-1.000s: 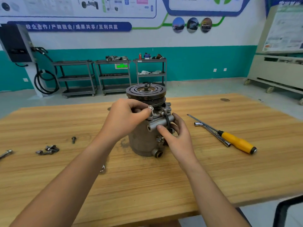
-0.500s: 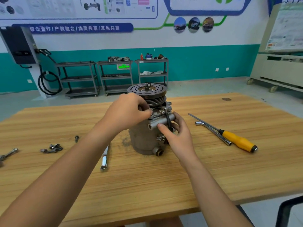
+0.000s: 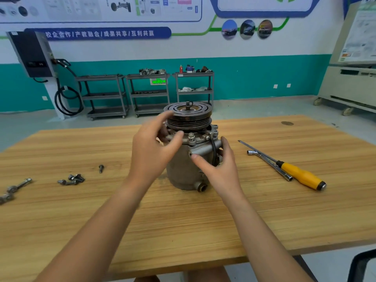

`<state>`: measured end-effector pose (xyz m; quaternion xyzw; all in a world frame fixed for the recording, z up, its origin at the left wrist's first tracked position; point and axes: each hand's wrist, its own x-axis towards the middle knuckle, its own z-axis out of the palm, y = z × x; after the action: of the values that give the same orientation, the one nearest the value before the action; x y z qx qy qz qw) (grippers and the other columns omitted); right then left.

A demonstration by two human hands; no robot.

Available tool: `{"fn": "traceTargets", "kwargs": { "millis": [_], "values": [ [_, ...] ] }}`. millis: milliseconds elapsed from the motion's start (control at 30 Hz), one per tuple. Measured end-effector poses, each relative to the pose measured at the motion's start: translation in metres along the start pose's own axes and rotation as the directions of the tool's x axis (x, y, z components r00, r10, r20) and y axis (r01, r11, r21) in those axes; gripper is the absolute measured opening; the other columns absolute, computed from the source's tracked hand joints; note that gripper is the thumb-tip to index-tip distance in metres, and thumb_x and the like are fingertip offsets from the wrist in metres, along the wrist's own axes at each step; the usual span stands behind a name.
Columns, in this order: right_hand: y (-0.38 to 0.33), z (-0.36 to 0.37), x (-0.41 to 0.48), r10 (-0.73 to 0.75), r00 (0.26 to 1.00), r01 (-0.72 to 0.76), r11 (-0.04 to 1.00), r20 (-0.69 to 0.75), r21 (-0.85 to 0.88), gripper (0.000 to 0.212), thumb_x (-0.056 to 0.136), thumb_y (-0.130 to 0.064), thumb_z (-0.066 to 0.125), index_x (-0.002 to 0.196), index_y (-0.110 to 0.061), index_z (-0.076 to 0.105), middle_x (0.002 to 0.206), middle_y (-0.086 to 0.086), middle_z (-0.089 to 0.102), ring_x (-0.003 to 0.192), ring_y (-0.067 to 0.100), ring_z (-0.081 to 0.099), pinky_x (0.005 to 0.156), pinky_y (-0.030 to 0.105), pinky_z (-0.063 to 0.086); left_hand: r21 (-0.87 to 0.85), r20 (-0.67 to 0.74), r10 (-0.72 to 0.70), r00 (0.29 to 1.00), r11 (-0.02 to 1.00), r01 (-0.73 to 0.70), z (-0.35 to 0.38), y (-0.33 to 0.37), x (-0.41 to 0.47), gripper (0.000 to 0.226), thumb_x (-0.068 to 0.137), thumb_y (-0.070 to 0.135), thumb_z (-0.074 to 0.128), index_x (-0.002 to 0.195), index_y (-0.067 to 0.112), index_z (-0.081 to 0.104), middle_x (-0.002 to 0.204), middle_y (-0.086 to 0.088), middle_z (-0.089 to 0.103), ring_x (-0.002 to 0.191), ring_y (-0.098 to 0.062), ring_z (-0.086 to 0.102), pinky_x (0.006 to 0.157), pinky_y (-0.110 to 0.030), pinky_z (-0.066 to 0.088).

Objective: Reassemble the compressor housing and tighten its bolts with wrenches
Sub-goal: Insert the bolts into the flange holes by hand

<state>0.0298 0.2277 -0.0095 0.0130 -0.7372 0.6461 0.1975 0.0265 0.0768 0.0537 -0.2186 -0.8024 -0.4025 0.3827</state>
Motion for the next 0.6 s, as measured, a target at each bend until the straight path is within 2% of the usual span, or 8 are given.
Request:
{"fn": "traceTargets", "kwargs": {
  "millis": [33,67,100,167,267,367,433,600],
  "values": [
    [-0.001,0.004,-0.002,-0.014,1.0,0.015,0.999,0.005,-0.043,0.107,0.068,-0.042,0.079,0.15,-0.025,0.012,0.151,-0.009,0.022,0.138,0.009,0.022,0.107,0.025,0.023,-0.054,-0.065,-0.102,0.993,0.994,0.099,0.005,-0.001,-0.008,0.058,0.078,0.025,0.071,0.131,0.025,0.046,0.095,0.008,0.052,0.088,-0.004,0.051,0.076,-0.014,0.042],
    [-0.002,0.007,-0.002,-0.029,1.0,0.03,0.997,0.009,-0.073,0.114,0.066,-0.044,0.08,0.151,-0.023,0.006,0.153,-0.008,0.015,0.14,0.011,0.015,0.108,0.026,0.019,-0.104,-0.06,-0.219,0.974,0.972,0.212,0.011,-0.001,-0.014,0.073,0.075,0.031,0.073,0.138,0.025,0.036,0.114,0.005,0.049,0.104,-0.005,0.048,0.087,-0.014,0.039],
    [-0.003,0.011,-0.002,-0.047,0.999,0.047,0.994,0.003,-0.098,0.118,0.065,-0.043,0.08,0.151,-0.02,0.003,0.154,-0.007,0.011,0.142,0.011,0.011,0.11,0.027,0.017,-0.137,-0.007,-0.324,0.946,0.937,0.32,0.019,-0.002,-0.018,0.09,0.071,0.036,0.076,0.144,0.024,0.025,0.133,0.002,0.04,0.121,-0.008,0.04,0.097,-0.018,0.035],
    [-0.005,0.014,0.001,-0.085,0.996,0.081,0.985,-0.025,-0.155,0.117,0.068,-0.037,0.08,0.151,-0.016,0.0,0.155,-0.004,0.007,0.142,0.013,0.007,0.111,0.027,0.015,-0.154,0.101,-0.407,0.908,0.895,0.419,0.031,-0.003,-0.019,0.112,0.064,0.039,0.08,0.148,0.022,0.009,0.149,0.0,0.023,0.136,-0.012,0.024,0.106,-0.024,0.025],
    [-0.01,0.017,0.009,-0.119,0.992,0.109,0.971,-0.032,-0.213,0.111,0.073,-0.028,0.076,0.151,-0.015,-0.001,0.155,-0.001,0.006,0.142,0.016,0.007,0.109,0.026,0.016,-0.169,0.112,-0.374,0.921,0.906,0.388,0.039,-0.002,-0.007,0.122,0.06,0.04,0.083,0.148,0.022,0.001,0.152,-0.001,0.02,0.14,-0.015,0.019,0.11,-0.028,0.021],
    [-0.015,0.02,0.017,-0.104,0.994,0.096,0.97,-0.028,-0.225,0.11,0.073,-0.032,0.075,0.151,-0.016,-0.001,0.155,-0.001,0.007,0.142,0.018,0.009,0.11,0.032,0.019,-0.098,0.071,-0.396,0.916,0.911,0.401,0.04,-0.006,0.001,0.125,0.061,0.041,0.083,0.149,0.017,-0.003,0.154,-0.004,0.015,0.142,-0.018,0.013,0.112,-0.031,0.018],
    [-0.016,0.02,0.02,-0.093,0.995,0.082,0.973,-0.04,-0.218,0.113,0.07,-0.036,0.078,0.151,-0.016,0.0,0.155,0.0,0.009,0.142,0.02,0.012,0.11,0.033,0.023,-0.085,0.111,-0.418,0.902,0.9,0.427,0.039,-0.009,0.006,0.126,0.062,0.041,0.082,0.149,0.016,-0.005,0.154,-0.005,0.013,0.142,-0.019,0.012,0.113,-0.033,0.017],
    [-0.015,0.019,0.023,-0.061,0.997,0.049,0.978,-0.055,-0.201,0.118,0.068,-0.038,0.079,0.15,-0.019,-0.003,0.155,-0.001,0.009,0.141,0.021,0.016,0.1,0.025,0.025,-0.097,0.222,-0.414,0.883,0.891,0.443,0.039,-0.014,0.014,0.129,0.058,0.043,0.082,0.148,0.019,-0.008,0.152,-0.006,0.017,0.14,-0.018,0.018,0.104,-0.024,0.019]
  ]
}}
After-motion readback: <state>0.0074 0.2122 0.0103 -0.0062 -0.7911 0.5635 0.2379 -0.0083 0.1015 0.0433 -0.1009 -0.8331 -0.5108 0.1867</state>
